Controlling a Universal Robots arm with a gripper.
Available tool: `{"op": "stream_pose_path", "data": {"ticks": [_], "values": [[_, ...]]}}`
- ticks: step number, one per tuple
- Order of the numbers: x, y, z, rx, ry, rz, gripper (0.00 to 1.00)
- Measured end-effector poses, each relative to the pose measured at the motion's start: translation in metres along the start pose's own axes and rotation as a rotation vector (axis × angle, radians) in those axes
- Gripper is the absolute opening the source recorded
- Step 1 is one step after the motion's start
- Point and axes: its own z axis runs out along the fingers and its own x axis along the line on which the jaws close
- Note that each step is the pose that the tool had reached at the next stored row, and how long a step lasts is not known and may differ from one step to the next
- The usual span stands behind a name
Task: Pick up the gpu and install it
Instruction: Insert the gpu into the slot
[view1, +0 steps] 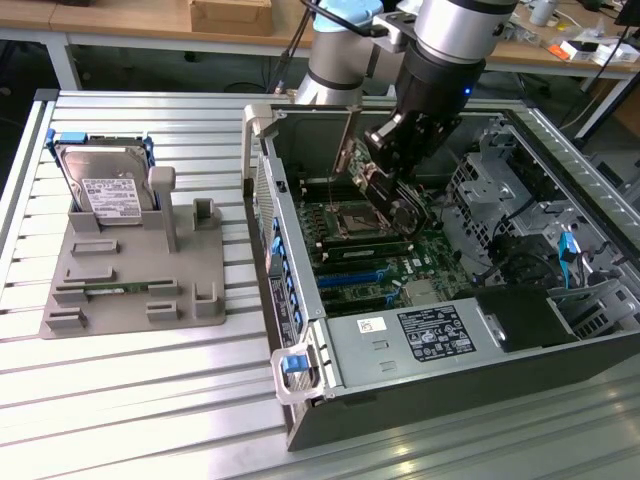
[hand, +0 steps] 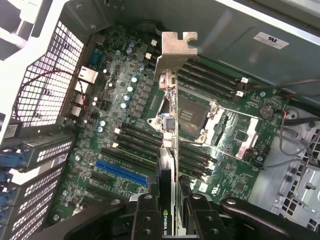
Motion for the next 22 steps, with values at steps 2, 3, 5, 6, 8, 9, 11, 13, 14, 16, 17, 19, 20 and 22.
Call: {"op": "stream_pose_path", "data": {"ticks": [2,3,5,6,8,9,11,13,14,16,17,19,20,22], "values": [[0.0,0.0,0.0002,-0.0003,0.0001,-0.01,0.26],[0.0,0.0,0.0003,-0.0004,0.0002,-0.015,0.26],[-0.0001,-0.0001,0.0005,-0.0006,0.0002,-0.02,0.26],[-0.0001,-0.0001,0.0006,-0.0007,0.0004,-0.027,0.26],[-0.0002,-0.0001,0.0008,-0.001,0.0004,-0.036,0.26],[-0.0002,-0.0001,0.0009,-0.0011,0.0005,-0.039,0.26],[-0.0003,-0.0001,0.001,-0.0012,0.0006,-0.046,0.26],[-0.0003,-0.0001,0.0011,-0.0014,0.0006,-0.052,0.26],[-0.0003,-0.0002,0.0012,-0.0015,0.0006,-0.055,0.26],[-0.0003,-0.0002,0.0014,-0.0017,0.0008,-0.064,0.26],[-0.0004,-0.0002,0.0015,-0.0019,0.0008,-0.069,0.26],[-0.001,-0.0004,0.0017,-0.0023,0.001,-0.083,0.26],[-0.0012,-0.0005,0.0018,-0.0024,0.001,-0.087,0.26],[-0.0018,-0.0008,0.0022,-0.0028,0.0011,-0.1,0.26]]}}
